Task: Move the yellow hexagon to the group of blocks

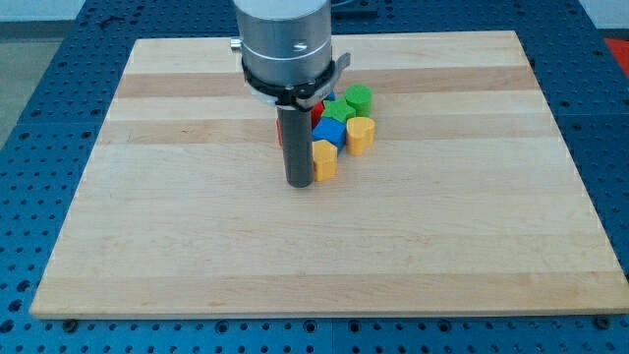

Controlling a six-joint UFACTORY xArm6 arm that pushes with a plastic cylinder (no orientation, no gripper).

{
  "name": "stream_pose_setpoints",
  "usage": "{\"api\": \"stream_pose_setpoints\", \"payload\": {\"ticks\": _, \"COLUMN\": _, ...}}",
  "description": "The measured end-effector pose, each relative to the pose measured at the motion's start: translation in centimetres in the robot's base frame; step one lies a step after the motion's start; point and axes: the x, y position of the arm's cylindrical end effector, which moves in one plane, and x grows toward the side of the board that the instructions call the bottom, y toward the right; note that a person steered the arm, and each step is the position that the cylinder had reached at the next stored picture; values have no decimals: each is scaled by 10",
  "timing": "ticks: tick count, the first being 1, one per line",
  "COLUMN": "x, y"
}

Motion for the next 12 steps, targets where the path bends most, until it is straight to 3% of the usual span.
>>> {"api": "stream_pose_setpoints", "payload": {"ticks": 6, "x": 34, "y": 68}}
{"api": "stream_pose_setpoints", "payload": {"ticks": 12, "x": 6, "y": 30}}
